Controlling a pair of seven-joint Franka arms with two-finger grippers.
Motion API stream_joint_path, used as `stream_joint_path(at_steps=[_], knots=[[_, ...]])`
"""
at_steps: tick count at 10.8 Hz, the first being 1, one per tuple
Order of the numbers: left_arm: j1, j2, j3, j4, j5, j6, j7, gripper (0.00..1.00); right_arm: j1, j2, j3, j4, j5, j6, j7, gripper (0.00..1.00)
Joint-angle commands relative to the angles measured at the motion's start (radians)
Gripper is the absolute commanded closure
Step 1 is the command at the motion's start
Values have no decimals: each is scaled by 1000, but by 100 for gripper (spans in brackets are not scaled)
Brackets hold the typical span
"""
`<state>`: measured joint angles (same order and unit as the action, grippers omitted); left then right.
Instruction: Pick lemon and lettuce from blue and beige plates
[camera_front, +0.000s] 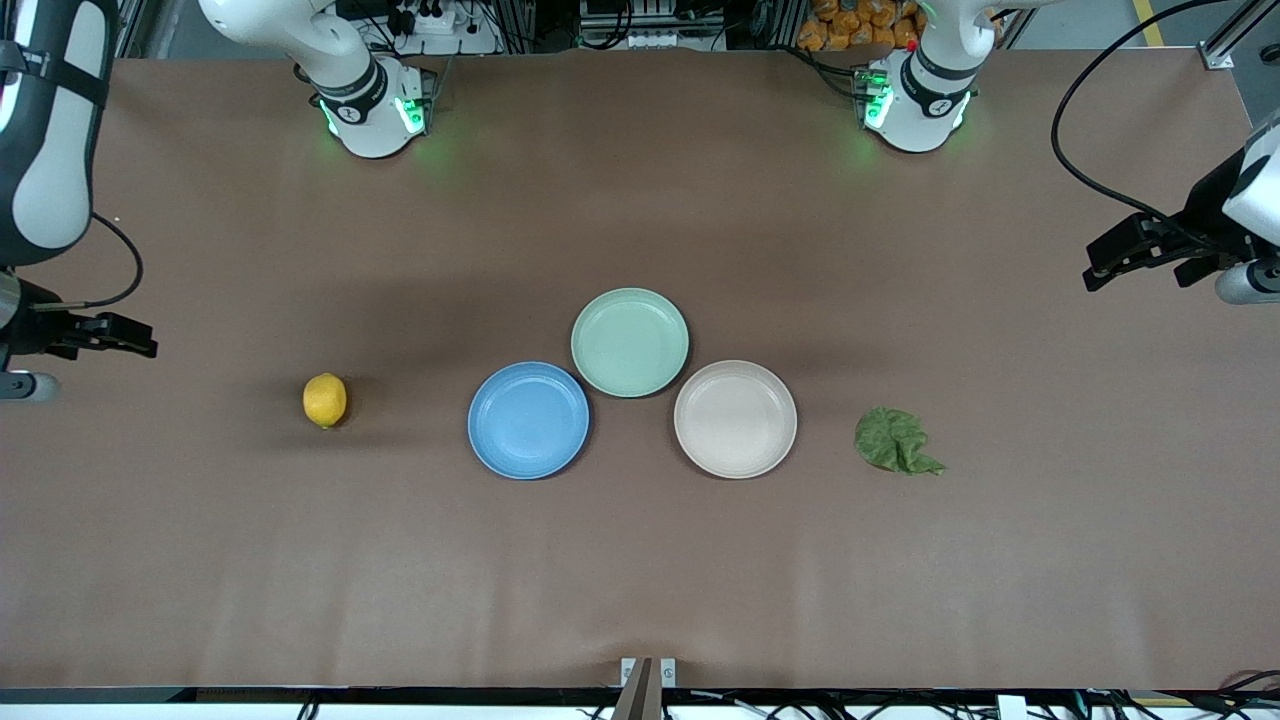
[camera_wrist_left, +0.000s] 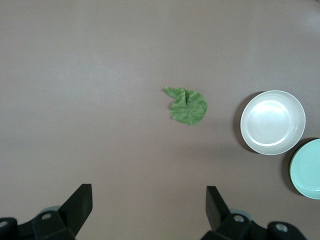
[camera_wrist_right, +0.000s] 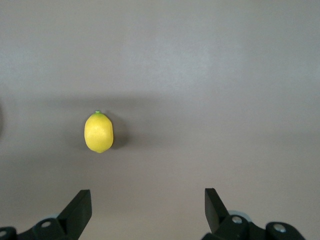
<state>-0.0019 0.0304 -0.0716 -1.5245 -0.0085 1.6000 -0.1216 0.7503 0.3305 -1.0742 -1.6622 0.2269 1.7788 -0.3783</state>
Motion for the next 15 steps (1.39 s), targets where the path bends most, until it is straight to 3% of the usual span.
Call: stream_joint_path(at_steps=[1, 2, 3, 4, 8, 10, 11, 13, 15], knots=[[16, -10, 7, 14, 1, -49, 36, 0, -26, -13, 14, 32, -15, -4, 1, 0], [17, -12, 6, 6, 1, -49, 45, 0, -60, -19, 66, 36, -15, -4, 2, 0], [17, -20, 7, 1, 1, -49, 45, 0, -177, -30, 203, 57, -17, -15, 9, 0], [17, -23, 6, -5, 1, -49, 48, 0, -315, -56, 379, 67, -30, -13, 12, 0], [16, -18, 3, 1, 1, -49, 48, 0, -642, -96, 779, 53, -44, -10, 51, 0], [16, -15, 3, 3, 1, -48, 49, 0, -680, -102, 891, 52, -128, -3, 216, 0], [16, -15, 3, 3, 1, -48, 49, 0, -680, -117, 907, 52, -153, -6, 296, 0], [16, -12, 1, 1, 1, -48, 51, 0, -738, -160, 965, 49, -158, -12, 315, 0], [17, -10, 1, 1, 1, -43, 51, 0, -850, -218, 1080, 21, -158, -31, 315, 0]])
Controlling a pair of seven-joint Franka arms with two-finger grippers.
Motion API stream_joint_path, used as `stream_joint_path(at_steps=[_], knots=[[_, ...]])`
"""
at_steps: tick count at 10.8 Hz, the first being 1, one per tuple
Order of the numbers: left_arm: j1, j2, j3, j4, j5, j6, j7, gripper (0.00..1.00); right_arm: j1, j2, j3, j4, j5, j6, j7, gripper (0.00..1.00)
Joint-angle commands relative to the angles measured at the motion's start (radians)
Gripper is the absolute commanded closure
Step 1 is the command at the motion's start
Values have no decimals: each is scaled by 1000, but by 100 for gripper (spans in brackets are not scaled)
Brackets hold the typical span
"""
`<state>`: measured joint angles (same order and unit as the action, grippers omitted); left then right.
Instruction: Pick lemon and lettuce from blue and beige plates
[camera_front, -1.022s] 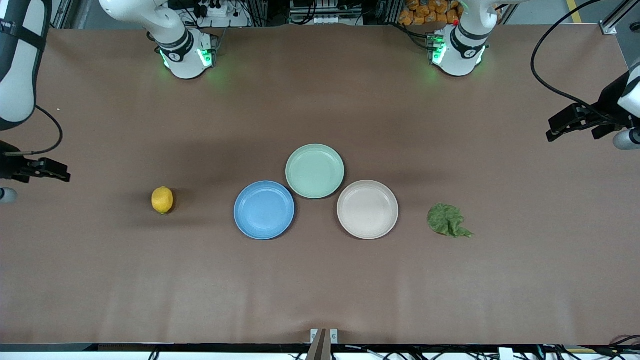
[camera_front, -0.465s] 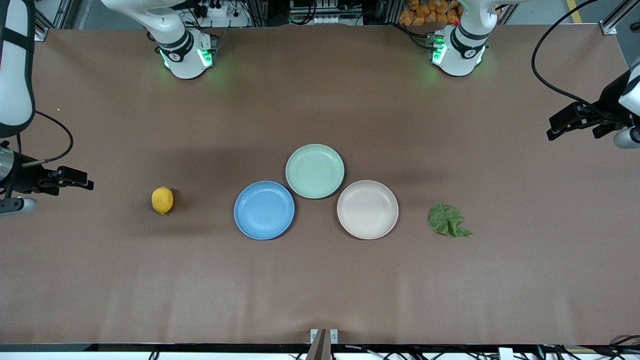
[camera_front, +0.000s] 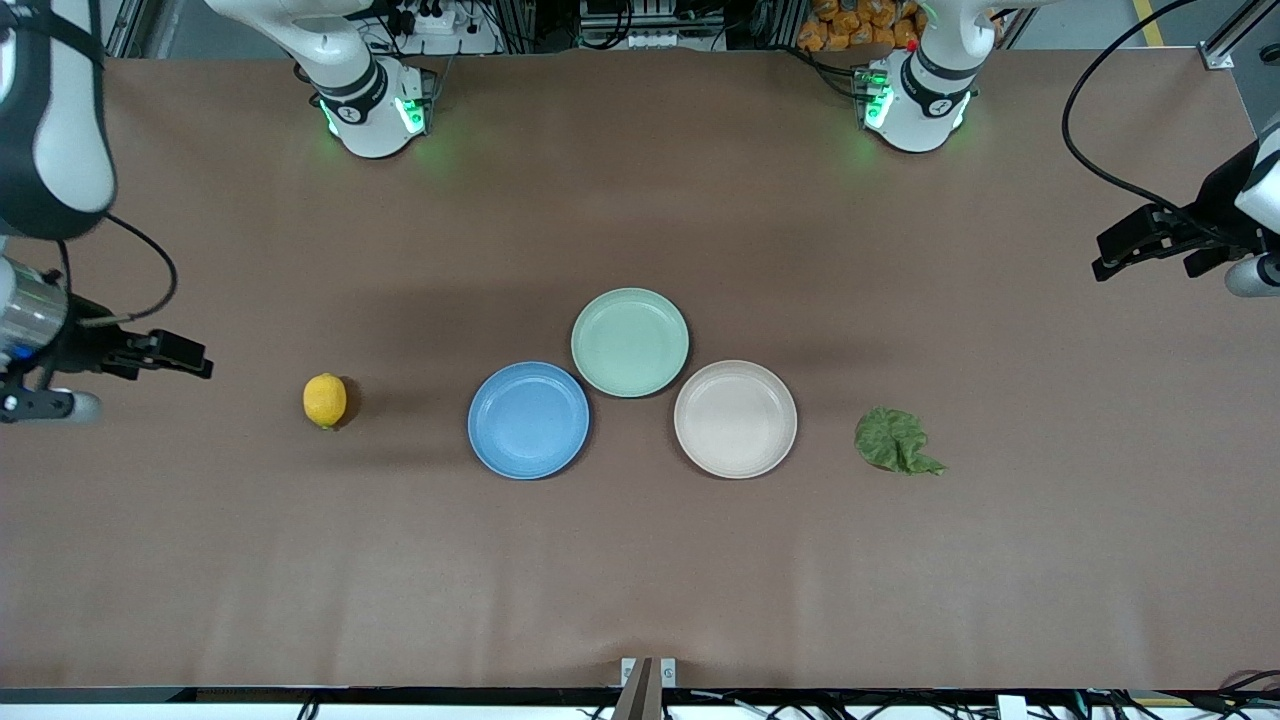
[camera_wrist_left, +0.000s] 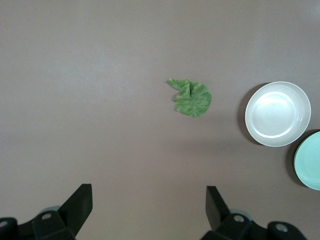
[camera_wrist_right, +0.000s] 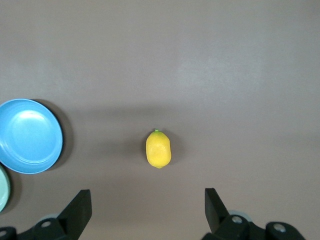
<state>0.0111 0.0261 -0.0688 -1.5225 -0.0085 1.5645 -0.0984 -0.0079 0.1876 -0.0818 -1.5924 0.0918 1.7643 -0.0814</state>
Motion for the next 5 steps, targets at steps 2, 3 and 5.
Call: stream_joint_path(at_steps=[2, 3, 5], knots=[[4, -6, -2, -1, 1, -8, 28, 0, -113, -128, 96, -67, -23, -75, 23, 0], [1, -6, -2, -2, 1, -8, 28, 0, -127, -149, 103, -67, -23, -112, 23, 0], [1, -6, -2, -2, 1, -8, 28, 0, -124, -190, 108, -60, -38, -160, 49, 0]])
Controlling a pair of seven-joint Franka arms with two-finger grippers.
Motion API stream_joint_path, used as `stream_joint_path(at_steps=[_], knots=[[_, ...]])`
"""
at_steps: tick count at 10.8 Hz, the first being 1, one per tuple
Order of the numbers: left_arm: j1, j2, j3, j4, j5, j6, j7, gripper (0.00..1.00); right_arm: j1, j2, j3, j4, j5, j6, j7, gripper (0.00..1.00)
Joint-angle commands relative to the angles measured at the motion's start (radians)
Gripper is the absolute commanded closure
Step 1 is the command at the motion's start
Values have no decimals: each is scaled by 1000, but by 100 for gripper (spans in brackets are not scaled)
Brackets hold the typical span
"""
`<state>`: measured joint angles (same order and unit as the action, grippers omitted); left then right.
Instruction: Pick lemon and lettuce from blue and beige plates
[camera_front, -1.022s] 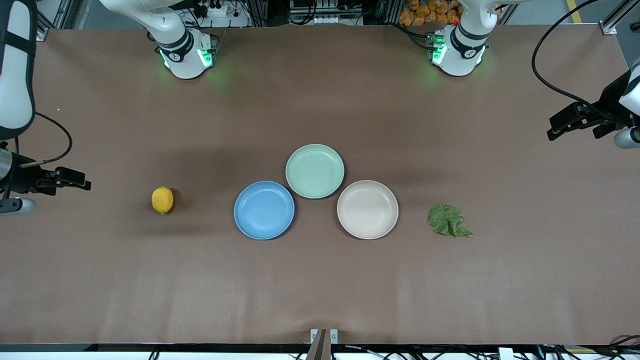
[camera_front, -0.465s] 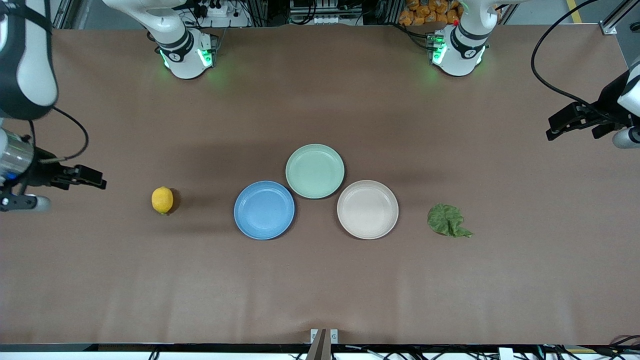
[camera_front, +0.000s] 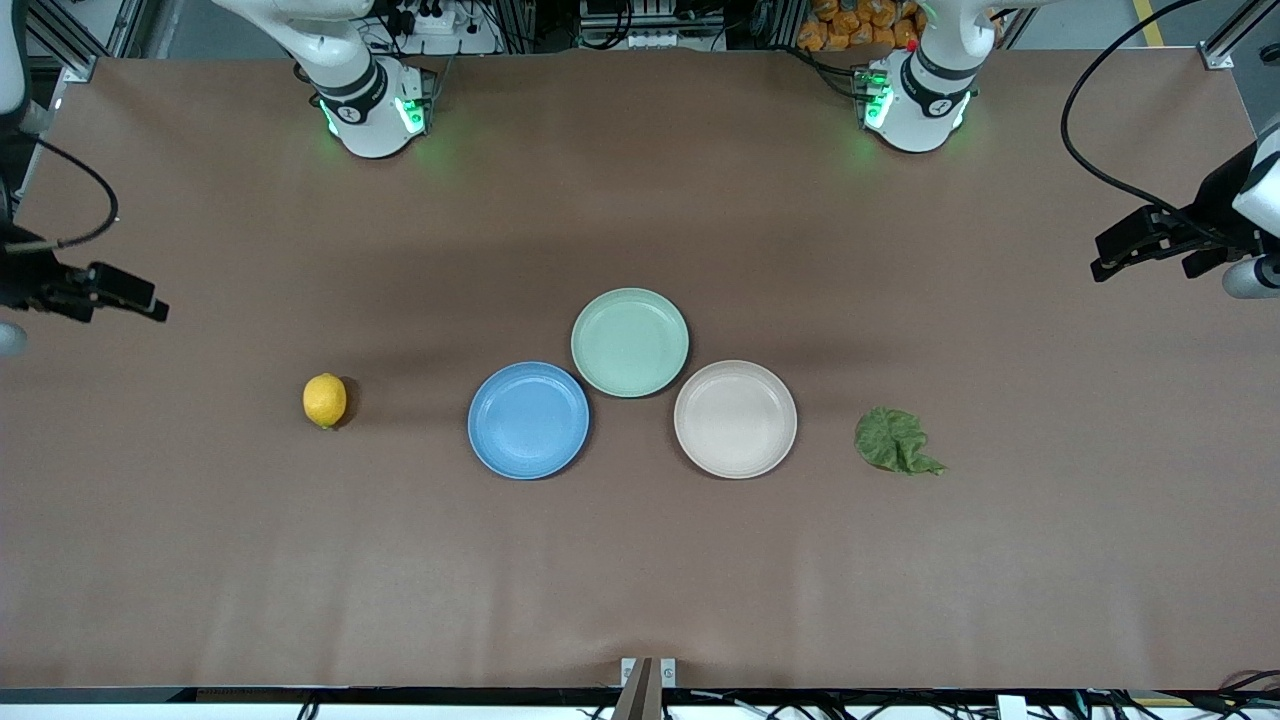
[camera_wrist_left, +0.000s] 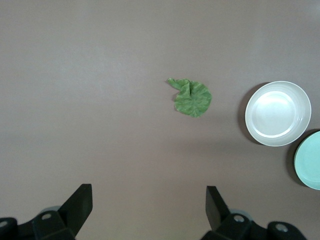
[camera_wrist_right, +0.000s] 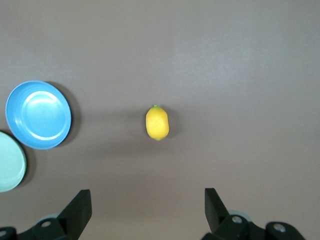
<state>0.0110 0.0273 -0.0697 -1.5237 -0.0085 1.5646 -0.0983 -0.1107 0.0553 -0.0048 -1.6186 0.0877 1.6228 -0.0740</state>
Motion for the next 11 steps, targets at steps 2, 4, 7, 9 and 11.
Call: stream_joint_path(at_steps=[2, 4, 7, 9, 11], knots=[[4, -6, -1, -1, 1, -8, 28, 0, -14, -81, 23, -20, -52, -41, 53, 0], [4, -6, -1, -3, 1, -8, 28, 0, -11, -112, 10, -12, -54, -43, 51, 0], [3, -6, -1, -3, 1, -8, 28, 0, 37, -137, -67, 15, -37, -78, 49, 0], [3, -6, -1, -4, -1, -8, 26, 0, 37, -126, -67, 42, -33, -96, 49, 0], [1, -6, -1, -4, 1, -8, 28, 0, 51, -126, -69, 25, -32, -84, 56, 0]])
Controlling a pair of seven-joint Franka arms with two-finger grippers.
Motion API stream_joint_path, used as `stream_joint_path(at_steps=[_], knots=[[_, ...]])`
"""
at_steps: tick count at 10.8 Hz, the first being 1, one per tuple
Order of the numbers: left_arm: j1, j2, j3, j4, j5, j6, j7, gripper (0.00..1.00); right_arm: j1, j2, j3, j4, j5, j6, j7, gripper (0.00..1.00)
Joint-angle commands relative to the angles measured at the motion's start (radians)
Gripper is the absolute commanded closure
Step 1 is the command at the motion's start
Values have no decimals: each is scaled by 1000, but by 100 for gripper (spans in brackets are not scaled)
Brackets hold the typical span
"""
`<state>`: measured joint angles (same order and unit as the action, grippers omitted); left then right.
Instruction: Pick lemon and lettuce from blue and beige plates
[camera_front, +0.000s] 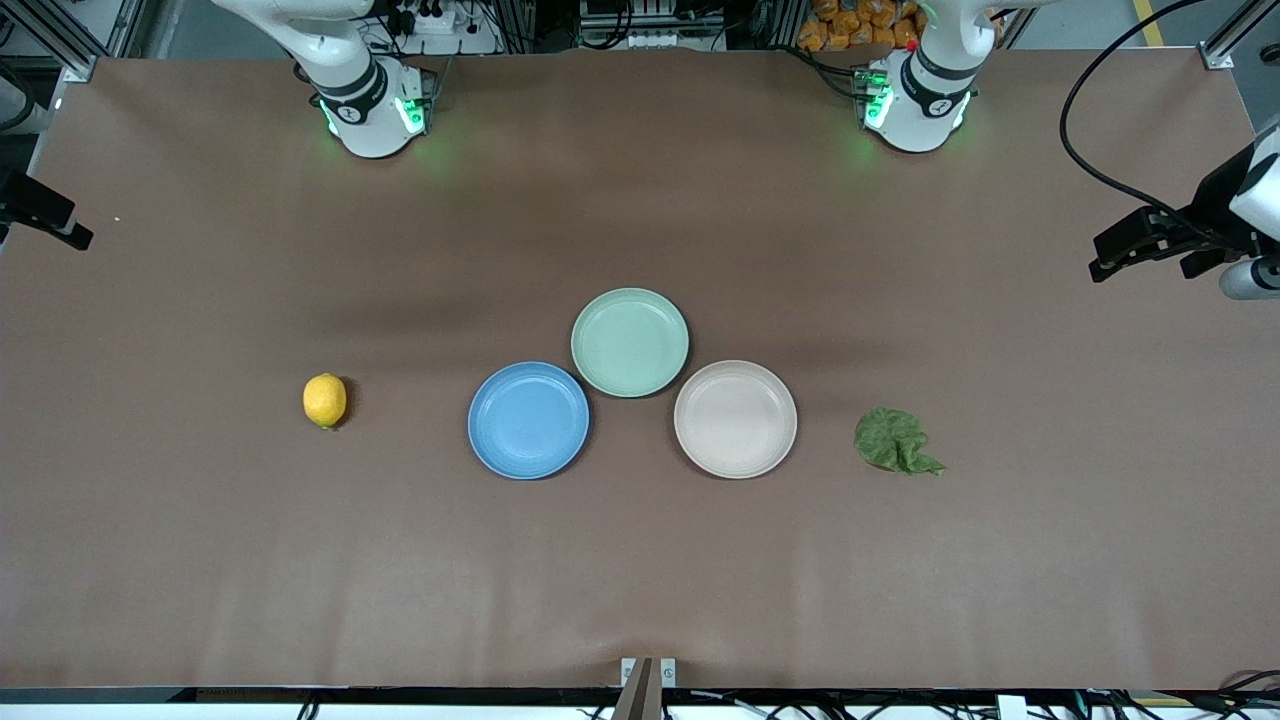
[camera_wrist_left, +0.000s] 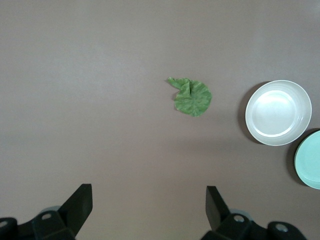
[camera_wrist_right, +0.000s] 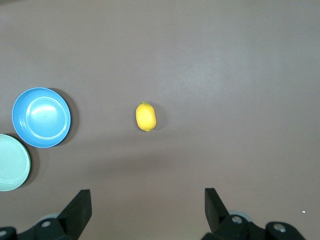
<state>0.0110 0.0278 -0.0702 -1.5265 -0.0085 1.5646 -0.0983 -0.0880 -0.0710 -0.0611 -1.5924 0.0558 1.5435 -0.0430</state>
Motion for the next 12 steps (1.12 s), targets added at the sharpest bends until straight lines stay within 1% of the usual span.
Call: stream_joint_path(at_steps=[1, 3, 5, 8, 11, 12], knots=[[1, -6, 0, -1, 1, -8, 28, 0, 46, 0, -13, -15, -2, -2, 44, 0], [1, -6, 0, -1, 1, -8, 28, 0, 76, -3, -13, -58, -5, 39, 89, 0], [1, -6, 0, -1, 1, -8, 28, 0, 79, 4, -11, -47, -8, 33, 89, 0], [1, -5, 0, -1, 1, -8, 28, 0, 88, 5, -6, -49, -69, 14, 75, 0], [1, -5, 0, -1, 1, -8, 28, 0, 86, 8, -5, -49, -97, 12, 11, 0], [1, -5, 0, -1, 1, -8, 28, 0, 99, 14, -5, -46, -99, 12, 20, 0]])
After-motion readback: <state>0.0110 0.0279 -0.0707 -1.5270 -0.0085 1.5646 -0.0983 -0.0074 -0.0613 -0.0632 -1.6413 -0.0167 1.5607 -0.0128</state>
